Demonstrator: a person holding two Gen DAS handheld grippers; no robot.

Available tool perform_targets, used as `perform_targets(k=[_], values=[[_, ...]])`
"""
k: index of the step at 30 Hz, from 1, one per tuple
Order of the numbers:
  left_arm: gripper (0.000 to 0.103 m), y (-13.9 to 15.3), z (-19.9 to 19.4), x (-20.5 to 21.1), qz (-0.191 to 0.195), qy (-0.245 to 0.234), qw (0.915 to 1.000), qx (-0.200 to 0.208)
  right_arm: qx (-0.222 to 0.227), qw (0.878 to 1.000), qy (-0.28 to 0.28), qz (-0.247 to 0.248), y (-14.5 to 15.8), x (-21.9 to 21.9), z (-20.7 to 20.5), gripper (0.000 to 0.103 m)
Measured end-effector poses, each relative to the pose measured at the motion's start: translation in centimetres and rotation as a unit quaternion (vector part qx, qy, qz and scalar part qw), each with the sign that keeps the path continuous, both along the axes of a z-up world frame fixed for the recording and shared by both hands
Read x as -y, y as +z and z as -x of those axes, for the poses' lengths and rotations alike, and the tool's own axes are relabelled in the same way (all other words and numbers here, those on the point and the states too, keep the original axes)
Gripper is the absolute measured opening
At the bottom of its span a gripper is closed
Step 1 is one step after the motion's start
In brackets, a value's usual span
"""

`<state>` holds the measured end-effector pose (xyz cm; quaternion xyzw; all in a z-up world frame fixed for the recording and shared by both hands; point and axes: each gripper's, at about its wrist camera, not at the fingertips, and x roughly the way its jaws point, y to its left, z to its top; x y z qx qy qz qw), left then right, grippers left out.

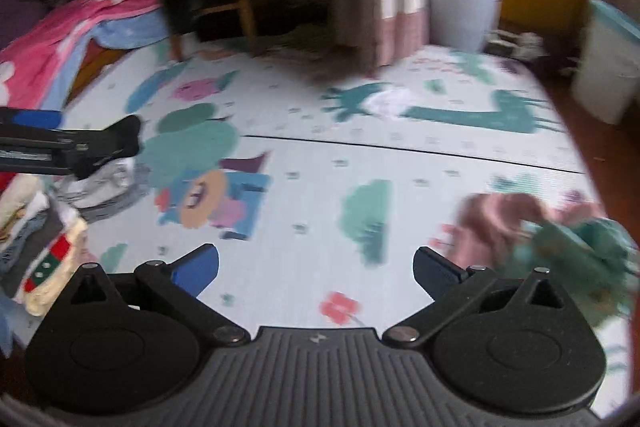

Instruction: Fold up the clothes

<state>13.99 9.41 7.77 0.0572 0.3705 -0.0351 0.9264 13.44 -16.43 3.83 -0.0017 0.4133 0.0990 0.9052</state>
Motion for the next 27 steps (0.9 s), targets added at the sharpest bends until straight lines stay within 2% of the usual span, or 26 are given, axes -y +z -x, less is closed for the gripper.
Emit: perform_targets(k=[5, 7, 10, 14, 18, 21, 24, 27], values=[[0.103, 2.1, 4.3, 4.3, 0.012, -0.026, 0.9995, -0.012, 0.008, 0.999, -0.034, -0.007, 2.2, 3.9, 4.3, 0.103], [0.103, 2.1, 5.8, 5.4, 0.034, -0.020, 0.9992, -0.003, 0.011, 0.999, -0.040, -0.012, 3.0, 4.8, 5.7, 0.103], [0.103, 1.1, 7.7, 6.1, 0.061, 0.014, 0.9980, 0.010, 0.023, 0.998, -0.044, -0.027, 3.4, 5.8, 7.4, 0.103], [0.103, -1.2, 9.2, 7.6, 0.051, 0.020, 0.9984, -0.016, 0.007, 0.998, -0.053, -0.031, 2.3, 6.3, 8.0, 0.103], [0.103, -3.3, 10.0, 8.6, 0.014, 0.031, 0.9988, -0.034, -0.004, 0.999, -0.052, -0.011, 0.8, 5.8, 8.1, 0.103], [0.103, -3.9, 10.6, 8.5, 0.015, 0.045, 0.9982, -0.037, -0.030, 0.997, -0.060, -0.025, -0.5, 5.8, 7.7, 0.103], [0.103, -4.3, 11.2, 8.4, 0.021, 0.061, 0.9971, -0.041, -0.049, 0.997, -0.060, -0.018, -1.9, 5.2, 7.8, 0.103], [0.103, -5.3, 11.4, 8.6, 0.003, 0.074, 0.9961, -0.048, -0.061, 0.997, -0.051, -0.006, -3.0, 4.3, 8.3, 0.103]])
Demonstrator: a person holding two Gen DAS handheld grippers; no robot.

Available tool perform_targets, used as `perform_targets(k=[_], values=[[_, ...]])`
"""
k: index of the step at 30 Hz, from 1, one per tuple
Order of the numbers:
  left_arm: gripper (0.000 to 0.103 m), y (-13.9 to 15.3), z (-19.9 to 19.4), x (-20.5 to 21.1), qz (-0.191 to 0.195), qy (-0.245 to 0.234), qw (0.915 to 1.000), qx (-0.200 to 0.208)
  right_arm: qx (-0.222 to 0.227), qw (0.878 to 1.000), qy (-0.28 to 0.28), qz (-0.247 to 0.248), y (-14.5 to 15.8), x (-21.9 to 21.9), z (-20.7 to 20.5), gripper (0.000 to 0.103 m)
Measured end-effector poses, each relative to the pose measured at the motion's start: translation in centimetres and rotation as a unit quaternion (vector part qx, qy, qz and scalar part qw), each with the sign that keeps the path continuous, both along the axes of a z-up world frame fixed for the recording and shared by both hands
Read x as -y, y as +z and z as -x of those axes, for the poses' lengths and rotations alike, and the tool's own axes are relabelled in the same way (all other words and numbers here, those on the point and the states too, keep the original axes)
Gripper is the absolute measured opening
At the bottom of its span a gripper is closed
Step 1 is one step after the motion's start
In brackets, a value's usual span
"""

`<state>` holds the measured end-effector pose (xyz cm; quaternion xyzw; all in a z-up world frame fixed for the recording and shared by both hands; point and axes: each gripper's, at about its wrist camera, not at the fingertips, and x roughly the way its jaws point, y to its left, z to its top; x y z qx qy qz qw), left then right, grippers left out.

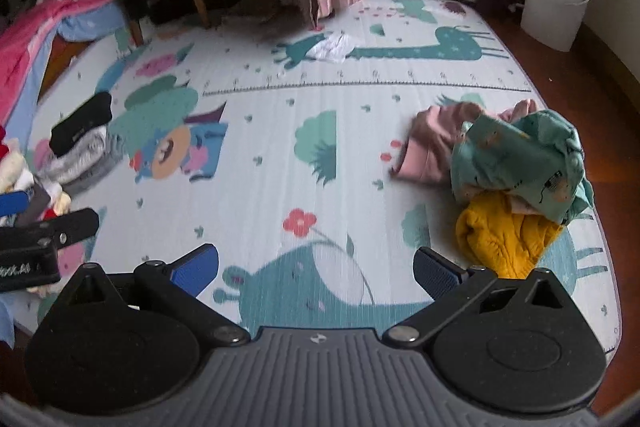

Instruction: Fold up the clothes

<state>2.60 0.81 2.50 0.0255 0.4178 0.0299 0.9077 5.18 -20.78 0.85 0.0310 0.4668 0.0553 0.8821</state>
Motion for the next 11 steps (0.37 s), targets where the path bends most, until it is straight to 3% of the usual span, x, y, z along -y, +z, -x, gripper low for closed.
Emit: perform_targets(k=[11], values=[[0.103, -1.0, 1.0, -0.5, 0.040, 0.019, 0.9989, -0.016, -0.012, 1.000, 0.021, 0.009, -0.9, -1.9, 0.6, 0.103]])
